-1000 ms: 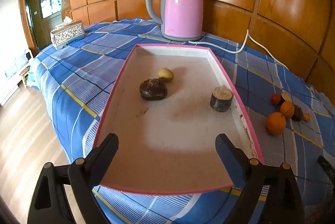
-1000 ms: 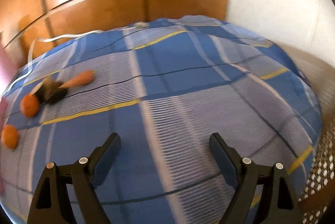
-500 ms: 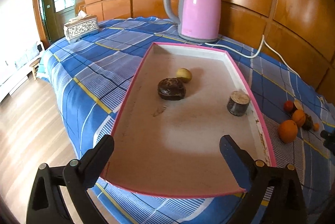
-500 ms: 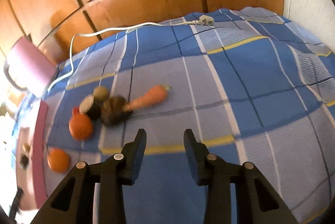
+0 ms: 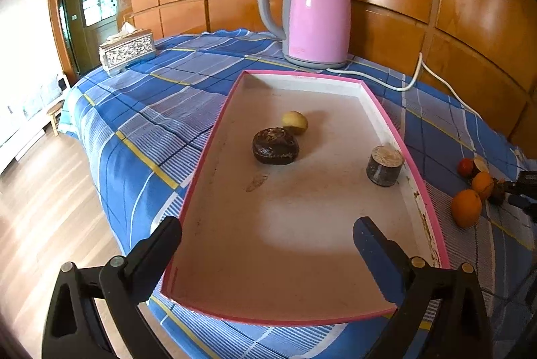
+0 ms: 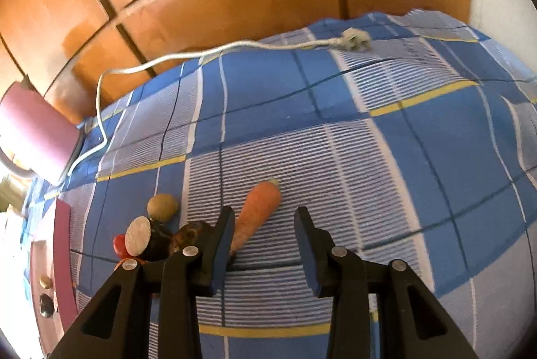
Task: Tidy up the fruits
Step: 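Move the right gripper to the carrot and grasp it, then carry the carrot with the right gripper and drop it into the tray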
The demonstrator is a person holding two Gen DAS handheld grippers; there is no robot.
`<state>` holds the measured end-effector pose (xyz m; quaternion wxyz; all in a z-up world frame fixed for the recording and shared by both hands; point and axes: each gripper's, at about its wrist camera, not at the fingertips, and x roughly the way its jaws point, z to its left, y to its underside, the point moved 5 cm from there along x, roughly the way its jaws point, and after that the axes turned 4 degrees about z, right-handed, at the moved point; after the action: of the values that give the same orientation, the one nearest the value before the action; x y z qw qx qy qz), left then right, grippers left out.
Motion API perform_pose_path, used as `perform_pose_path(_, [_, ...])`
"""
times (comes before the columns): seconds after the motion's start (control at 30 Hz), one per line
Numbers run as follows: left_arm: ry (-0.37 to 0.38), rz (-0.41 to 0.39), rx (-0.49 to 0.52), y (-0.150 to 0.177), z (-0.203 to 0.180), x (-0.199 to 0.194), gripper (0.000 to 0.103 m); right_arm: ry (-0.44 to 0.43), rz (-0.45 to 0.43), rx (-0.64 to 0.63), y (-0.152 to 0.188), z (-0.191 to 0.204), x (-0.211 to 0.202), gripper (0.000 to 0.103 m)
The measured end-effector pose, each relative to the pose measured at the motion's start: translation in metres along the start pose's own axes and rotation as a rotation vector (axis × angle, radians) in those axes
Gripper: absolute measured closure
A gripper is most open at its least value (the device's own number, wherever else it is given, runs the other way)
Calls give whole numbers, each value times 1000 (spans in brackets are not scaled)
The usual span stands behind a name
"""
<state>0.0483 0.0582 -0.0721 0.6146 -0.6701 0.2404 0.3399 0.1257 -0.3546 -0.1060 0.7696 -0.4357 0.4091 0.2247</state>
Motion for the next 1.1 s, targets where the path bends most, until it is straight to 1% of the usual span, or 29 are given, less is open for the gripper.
perform_pose_path(0.1, [14,8,13,1,-3,1,0,-3,31,-7,0,3,11,73])
perform_pose_path(0.17, [19,13,18,2,-5,2,0,-5,22,-26,0,5,11,83])
perform_pose_path(0.2, [23,15,19,2,-6,2,0,-16,23,-36,0,6,10,86])
perform_pose_path(0.3, [31,19,20,3,-7,3,0,-15,13,-62,1,7,7,86])
perform_pose_path(0.47, [35,26,21,5,-9,2,0,-52,14,-47,9,-7,-1,86])
perform_pose_path(0.6, [40,33,20,7,-10,1,0,-84,18,-40,19,-17,-9,86])
perform_pose_path(0.77, [45,45,-8,6,-7,2,0,-107,28,-76,37,-19,-21,86])
perform_pose_path(0.93, [45,36,-30,1,-1,-4,0,-155,45,-151,57,-5,-34,86])
perform_pose_path(1.1, [27,17,-59,-6,10,-9,0,-235,47,-249,73,31,-50,86])
